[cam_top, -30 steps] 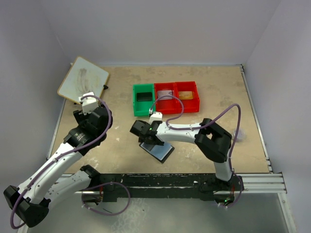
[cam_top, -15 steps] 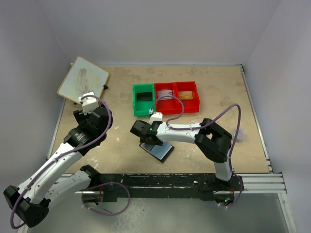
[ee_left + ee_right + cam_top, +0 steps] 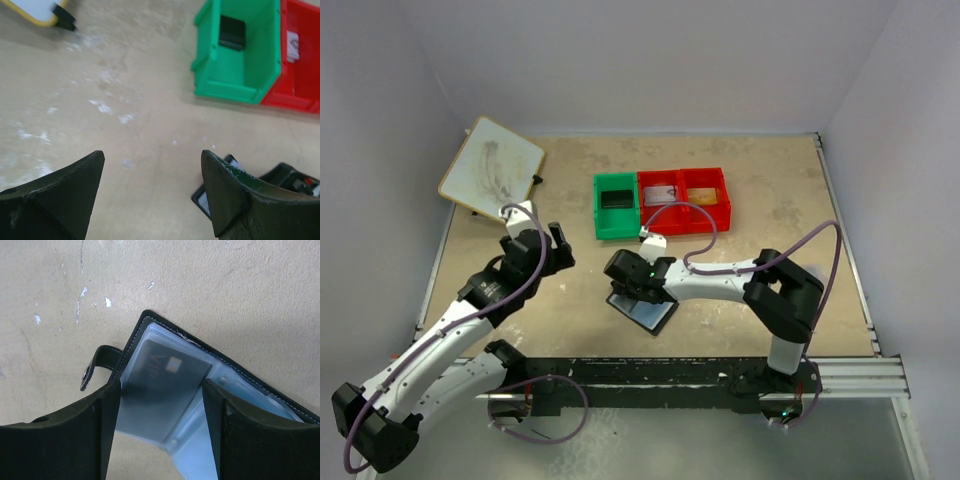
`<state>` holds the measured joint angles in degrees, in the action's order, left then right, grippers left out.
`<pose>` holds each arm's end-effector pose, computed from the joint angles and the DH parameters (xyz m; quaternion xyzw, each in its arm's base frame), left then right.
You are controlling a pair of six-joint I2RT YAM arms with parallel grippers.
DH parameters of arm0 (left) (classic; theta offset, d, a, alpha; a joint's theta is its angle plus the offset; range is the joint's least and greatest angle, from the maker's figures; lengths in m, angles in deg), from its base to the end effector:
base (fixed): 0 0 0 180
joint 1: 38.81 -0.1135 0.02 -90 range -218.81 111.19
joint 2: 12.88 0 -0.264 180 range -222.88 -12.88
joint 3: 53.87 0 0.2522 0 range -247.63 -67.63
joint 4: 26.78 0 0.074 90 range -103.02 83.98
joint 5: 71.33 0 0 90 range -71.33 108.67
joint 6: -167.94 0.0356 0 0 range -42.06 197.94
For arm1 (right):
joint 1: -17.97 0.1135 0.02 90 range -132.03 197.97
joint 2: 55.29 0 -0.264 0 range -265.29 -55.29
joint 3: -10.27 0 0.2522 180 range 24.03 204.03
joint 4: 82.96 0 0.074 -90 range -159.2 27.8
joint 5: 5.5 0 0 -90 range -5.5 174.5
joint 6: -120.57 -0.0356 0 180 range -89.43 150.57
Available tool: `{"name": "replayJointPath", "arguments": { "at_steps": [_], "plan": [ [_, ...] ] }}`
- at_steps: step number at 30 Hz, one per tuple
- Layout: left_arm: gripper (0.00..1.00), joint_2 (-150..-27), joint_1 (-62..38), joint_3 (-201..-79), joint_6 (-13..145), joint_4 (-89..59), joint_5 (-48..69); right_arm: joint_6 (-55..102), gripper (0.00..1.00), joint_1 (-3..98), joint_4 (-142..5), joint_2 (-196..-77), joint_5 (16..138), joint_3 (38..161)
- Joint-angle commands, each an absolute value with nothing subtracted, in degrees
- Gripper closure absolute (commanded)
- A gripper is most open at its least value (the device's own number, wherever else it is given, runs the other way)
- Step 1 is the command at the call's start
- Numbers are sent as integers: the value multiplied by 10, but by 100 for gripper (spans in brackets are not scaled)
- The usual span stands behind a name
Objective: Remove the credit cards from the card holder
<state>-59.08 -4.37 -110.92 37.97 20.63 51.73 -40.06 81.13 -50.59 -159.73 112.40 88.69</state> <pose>0.1498 -0.0792 0.2897 -0.1691 0.8491 -0.0582 0.4970 0.1809 0.3206 0.1687 0.1264 0.9276 0.1521 0.3171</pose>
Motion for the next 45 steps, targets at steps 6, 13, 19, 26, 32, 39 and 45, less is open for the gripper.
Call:
{"name": "replayJointPath", "arguments": {
  "at_steps": [6, 13, 19, 26, 32, 39, 45],
  "plan": [
    [25, -589, -47, -1013, 325, 50, 264, -418, 32, 791, -591, -1565, 1057, 823],
    [34, -638, -38, -961, 316, -29, 150, -414, 33, 785, -649, -1540, 1032, 778],
    [36, -667, 21, -942, 313, -78, 155, -417, 33, 782, -653, -1541, 1026, 772],
    [44, -710, 58, -927, 311, -124, 173, -418, 33, 782, -653, -1545, 1023, 770],
    [49, -697, 59, -904, 304, -149, 186, -422, 33, 780, -650, -1542, 1023, 767],
    [50, -688, 59, -883, 319, -148, 205, -420, 33, 779, -651, -1538, 1022, 767],
    [57, -694, 59, -876, 337, -175, 222, -421, 34, 779, -651, -1535, 1023, 766]
  ]
}}
